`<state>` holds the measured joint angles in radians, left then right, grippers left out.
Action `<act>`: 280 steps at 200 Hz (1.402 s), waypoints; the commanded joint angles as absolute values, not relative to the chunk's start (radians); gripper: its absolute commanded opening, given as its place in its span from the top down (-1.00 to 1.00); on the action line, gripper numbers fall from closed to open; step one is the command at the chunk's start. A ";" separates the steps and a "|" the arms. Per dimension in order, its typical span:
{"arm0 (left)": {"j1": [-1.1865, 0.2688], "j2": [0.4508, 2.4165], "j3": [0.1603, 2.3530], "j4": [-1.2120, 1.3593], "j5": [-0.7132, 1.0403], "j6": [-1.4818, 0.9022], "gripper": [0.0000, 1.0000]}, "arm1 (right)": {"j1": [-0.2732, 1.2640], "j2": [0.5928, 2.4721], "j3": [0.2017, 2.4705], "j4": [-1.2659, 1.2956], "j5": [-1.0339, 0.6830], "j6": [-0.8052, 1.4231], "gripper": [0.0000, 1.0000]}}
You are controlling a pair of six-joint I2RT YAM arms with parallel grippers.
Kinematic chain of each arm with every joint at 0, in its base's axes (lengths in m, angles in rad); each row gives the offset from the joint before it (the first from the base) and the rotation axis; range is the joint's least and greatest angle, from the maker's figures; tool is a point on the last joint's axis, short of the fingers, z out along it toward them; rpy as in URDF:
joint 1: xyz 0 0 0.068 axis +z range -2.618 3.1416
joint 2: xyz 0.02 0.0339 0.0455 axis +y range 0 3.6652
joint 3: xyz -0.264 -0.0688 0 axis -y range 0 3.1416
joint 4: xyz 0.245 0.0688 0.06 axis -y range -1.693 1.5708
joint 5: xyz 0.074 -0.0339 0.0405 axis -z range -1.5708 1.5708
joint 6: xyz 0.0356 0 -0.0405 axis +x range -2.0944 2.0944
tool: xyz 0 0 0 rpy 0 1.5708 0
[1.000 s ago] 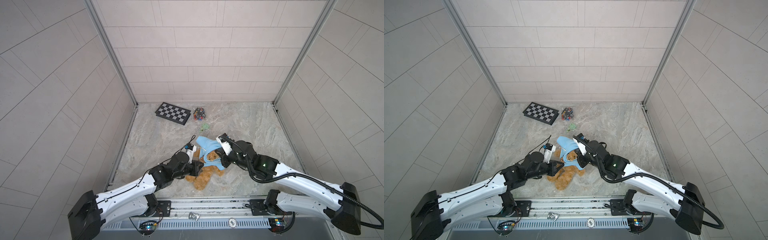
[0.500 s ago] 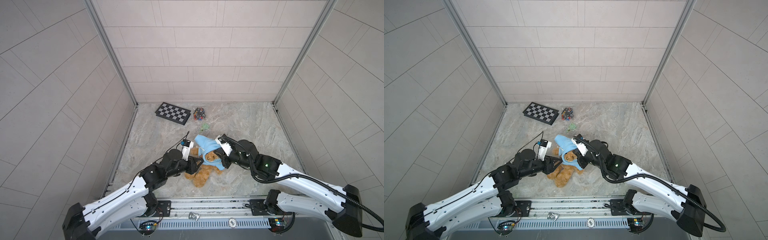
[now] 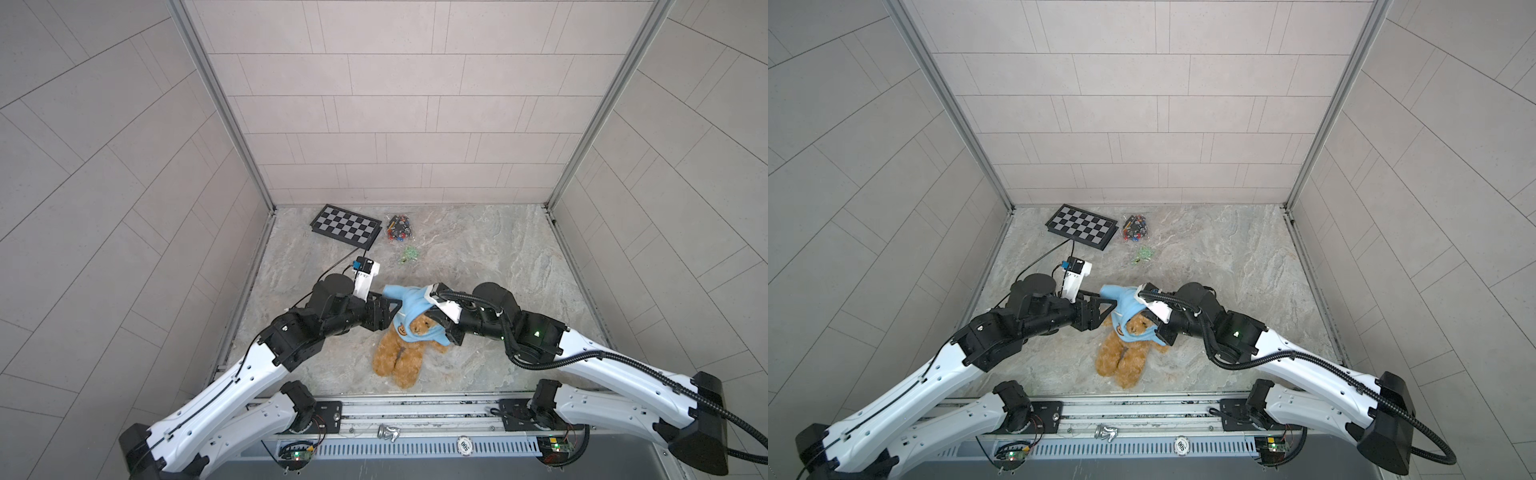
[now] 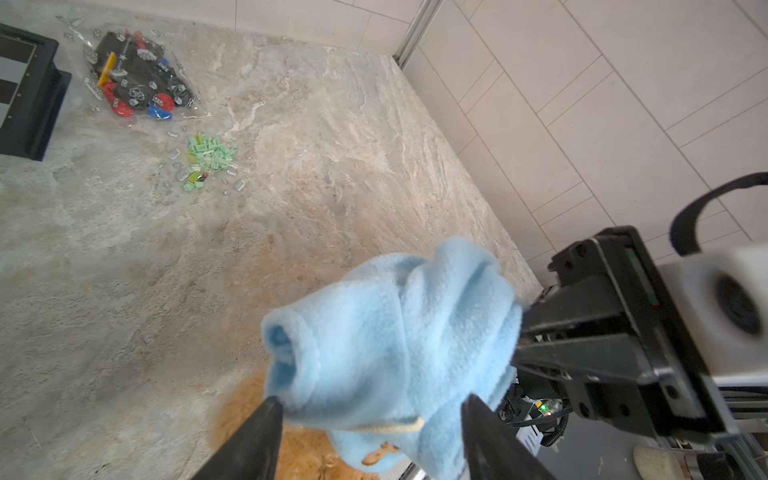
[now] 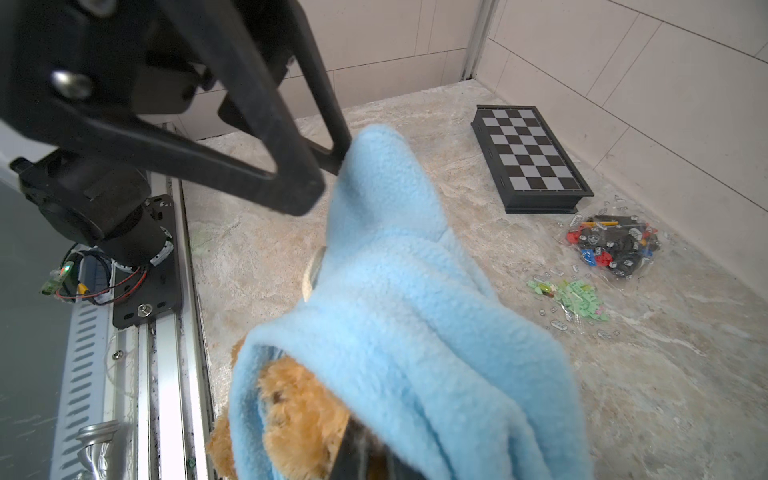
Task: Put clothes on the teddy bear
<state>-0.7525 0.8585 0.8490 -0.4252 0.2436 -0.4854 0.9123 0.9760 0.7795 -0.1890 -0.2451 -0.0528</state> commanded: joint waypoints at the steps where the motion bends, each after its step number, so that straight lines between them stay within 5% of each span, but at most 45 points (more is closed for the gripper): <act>1: -0.747 0.901 0.897 -0.429 0.252 -0.437 -0.15 | 0.925 0.957 0.807 -0.170 -0.282 -0.106 1.00; 46: -0.710 0.939 0.864 -0.381 0.254 -0.463 1.00 | 0.941 0.937 0.797 -0.170 -0.281 -0.139 1.00; 126: -0.454 0.947 0.687 -0.309 0.304 -0.472 1.00 | 1.003 0.878 0.774 -0.179 -0.296 -0.228 1.00; 246: -0.437 1.086 0.592 -0.341 0.260 -0.383 1.00 | 1.063 0.761 0.703 -0.043 -0.303 -0.242 1.00; 280: -0.481 0.975 0.621 -0.250 0.346 -0.443 1.00 | 1.063 0.870 0.775 -0.083 -0.135 -0.115 1.00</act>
<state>-0.4805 1.0447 0.6235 -0.2611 0.4541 -0.4210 1.0470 0.8421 0.6762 -0.1696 -0.1986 -0.2050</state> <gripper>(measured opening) 0.050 0.075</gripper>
